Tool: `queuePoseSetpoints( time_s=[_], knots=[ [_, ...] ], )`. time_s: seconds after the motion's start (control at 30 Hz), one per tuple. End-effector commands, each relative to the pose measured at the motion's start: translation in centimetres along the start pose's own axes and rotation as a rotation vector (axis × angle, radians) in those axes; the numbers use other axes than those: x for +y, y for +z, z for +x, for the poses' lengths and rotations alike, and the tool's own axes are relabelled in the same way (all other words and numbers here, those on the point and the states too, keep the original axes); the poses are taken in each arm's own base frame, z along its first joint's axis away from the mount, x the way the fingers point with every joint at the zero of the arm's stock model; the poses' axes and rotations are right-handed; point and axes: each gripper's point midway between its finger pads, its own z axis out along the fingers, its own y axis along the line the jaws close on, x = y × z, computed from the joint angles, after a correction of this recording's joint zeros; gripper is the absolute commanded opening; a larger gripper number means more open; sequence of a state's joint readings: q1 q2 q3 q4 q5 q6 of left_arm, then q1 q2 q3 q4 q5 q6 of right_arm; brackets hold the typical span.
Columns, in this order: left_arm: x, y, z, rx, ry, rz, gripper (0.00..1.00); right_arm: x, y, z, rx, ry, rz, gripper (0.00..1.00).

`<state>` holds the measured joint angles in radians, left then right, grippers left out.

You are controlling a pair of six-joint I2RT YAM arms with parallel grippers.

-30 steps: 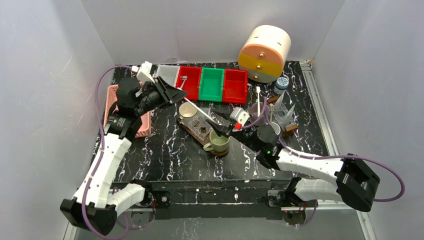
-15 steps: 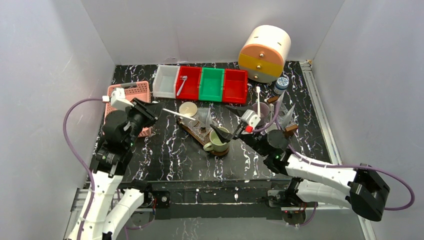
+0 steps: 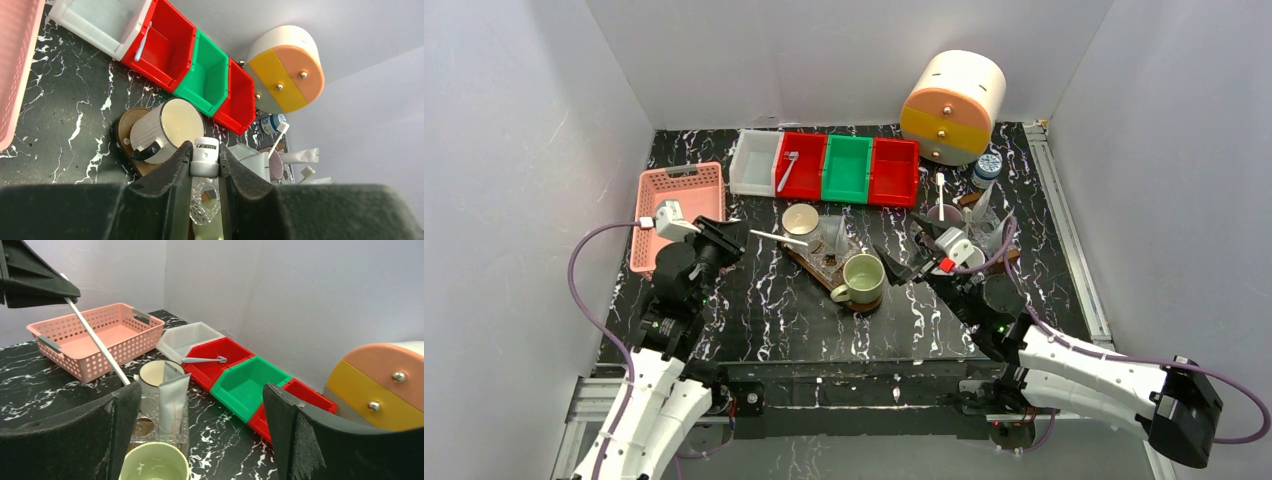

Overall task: Prepare toiletry sets of a toothbrush and toothpaste on the tray
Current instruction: Place the toothbrush in the toothpaste holder.

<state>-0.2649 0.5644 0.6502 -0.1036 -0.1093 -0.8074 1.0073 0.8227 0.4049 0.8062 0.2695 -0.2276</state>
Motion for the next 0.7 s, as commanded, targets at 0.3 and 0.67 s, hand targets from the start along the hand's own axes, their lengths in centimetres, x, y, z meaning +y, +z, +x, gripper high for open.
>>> queuePoseSetpoints(
  time_s=[0.3,0.67],
  knots=[
    [-0.1,1.6,0.4,-0.121,0.044,0.124,0.0,-2.7,-1.8,0.5,0.01,-0.032,0.129,0.99],
    [-1.6,1.6,3.9,-0.107,0.176,0.164,0.0,-2.4,-1.5,1.4,0.032,-0.038,0.12,0.99]
  ],
)
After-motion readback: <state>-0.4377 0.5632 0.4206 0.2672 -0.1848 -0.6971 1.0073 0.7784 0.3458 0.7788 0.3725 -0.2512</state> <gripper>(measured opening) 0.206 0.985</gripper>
